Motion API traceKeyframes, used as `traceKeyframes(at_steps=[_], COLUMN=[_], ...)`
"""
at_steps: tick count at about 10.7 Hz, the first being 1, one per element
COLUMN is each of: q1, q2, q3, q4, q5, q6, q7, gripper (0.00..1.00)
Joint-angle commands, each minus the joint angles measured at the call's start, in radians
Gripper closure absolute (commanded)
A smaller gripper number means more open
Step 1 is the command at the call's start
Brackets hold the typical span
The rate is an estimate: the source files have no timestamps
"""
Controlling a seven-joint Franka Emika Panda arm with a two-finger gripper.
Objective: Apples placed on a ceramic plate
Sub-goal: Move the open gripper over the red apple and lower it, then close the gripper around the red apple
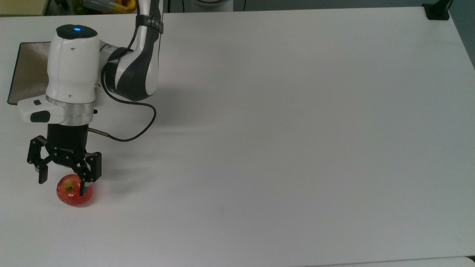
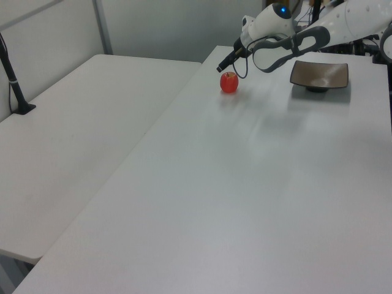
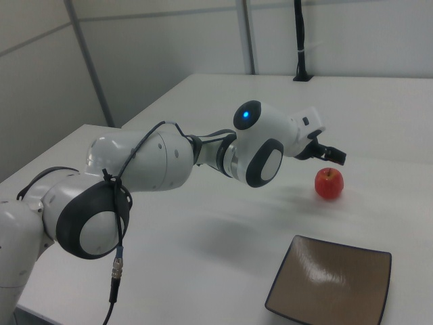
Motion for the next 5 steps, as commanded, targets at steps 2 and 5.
traceKeyframes(at_steps=[2,5], q1=[0.009,0.006], q2=[0.06,0.083], q3=[-0.013,-0.014], q4=[0.031,0.029], q5=[0.01,0.005], q6=[0.049,0.051], q7=[0.013,0.012], gripper=[0.0,0.0])
